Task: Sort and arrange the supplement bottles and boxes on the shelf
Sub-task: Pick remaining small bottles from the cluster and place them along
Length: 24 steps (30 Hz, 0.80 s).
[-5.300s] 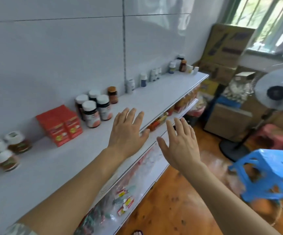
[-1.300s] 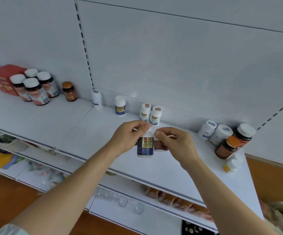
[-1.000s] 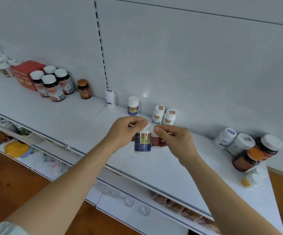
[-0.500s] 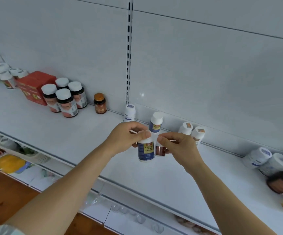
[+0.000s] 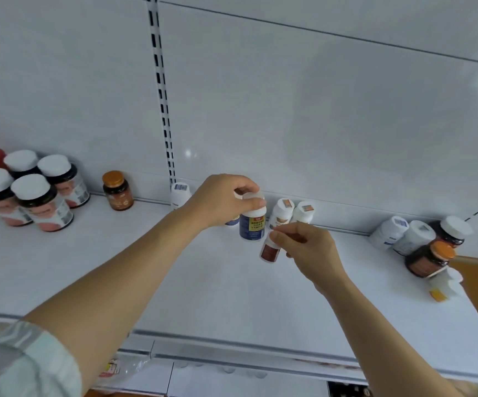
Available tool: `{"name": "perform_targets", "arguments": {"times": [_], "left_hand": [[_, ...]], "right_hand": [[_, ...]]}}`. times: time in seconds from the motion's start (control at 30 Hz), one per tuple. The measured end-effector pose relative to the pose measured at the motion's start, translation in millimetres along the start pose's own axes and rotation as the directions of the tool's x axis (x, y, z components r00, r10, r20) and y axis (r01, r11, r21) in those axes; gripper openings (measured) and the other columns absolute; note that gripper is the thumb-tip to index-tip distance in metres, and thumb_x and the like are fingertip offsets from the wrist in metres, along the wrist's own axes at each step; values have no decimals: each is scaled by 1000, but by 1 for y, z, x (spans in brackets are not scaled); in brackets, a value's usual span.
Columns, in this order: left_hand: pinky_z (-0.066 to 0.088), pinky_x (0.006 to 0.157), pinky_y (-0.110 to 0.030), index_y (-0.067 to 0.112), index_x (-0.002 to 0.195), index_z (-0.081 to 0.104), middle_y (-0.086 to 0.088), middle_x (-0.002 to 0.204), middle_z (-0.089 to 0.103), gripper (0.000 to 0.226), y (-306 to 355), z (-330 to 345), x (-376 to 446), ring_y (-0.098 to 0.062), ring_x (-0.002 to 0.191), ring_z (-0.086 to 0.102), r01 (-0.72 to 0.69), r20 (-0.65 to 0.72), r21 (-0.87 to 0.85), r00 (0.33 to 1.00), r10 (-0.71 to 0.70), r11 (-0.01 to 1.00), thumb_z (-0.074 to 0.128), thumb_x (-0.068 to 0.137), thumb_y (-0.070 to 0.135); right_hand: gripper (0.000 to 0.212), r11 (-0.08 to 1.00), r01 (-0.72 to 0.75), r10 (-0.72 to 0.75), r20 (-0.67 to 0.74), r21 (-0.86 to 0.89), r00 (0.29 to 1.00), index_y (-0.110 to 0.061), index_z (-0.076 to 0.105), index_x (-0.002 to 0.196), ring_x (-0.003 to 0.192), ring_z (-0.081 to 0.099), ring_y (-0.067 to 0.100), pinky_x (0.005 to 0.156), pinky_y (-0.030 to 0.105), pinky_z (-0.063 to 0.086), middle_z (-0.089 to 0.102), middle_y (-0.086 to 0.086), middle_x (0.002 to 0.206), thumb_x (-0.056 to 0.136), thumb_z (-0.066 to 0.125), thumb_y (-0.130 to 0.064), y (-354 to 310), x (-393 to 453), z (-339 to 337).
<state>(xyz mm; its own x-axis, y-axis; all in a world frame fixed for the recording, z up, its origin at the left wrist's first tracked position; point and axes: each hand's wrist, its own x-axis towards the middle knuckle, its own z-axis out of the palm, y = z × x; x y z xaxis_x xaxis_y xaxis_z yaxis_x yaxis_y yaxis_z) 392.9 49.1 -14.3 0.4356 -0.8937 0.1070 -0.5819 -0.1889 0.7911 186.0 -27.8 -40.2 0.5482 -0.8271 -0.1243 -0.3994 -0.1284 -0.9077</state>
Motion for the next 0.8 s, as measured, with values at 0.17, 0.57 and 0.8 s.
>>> {"name": "perform_targets", "arguments": {"times": [0.17,0.57,0.8], "left_hand": [[38,77,-13,29,110,71,18,97,62,30,3,7,22,-2,94,55,-35,5,180,999,34,983,76,82,38],[45,87,-36,17,109,72,1,106,72,26,-14,39,41,-23,102,60,-198,55,529,978,200,825,68,86,28],[34,80,-32,17,96,74,3,101,69,17,-32,50,42,-24,96,61,-267,41,626,949,311,732,71,80,22]], "right_hand": [[5,1000,1,-1,27,4,1000,-30,76,86,61,60,9,51,14,44,72,-6,78,81,77,-31,5,11,-9],[6,1000,9,-7,87,-20,996,-33,75,85,70,65,17,60,20,47,71,-4,75,80,78,-33,28,21,-20],[5,999,13,-9,100,-38,995,-35,74,83,64,59,14,55,21,45,70,0,76,80,78,-34,38,22,-26]]}}
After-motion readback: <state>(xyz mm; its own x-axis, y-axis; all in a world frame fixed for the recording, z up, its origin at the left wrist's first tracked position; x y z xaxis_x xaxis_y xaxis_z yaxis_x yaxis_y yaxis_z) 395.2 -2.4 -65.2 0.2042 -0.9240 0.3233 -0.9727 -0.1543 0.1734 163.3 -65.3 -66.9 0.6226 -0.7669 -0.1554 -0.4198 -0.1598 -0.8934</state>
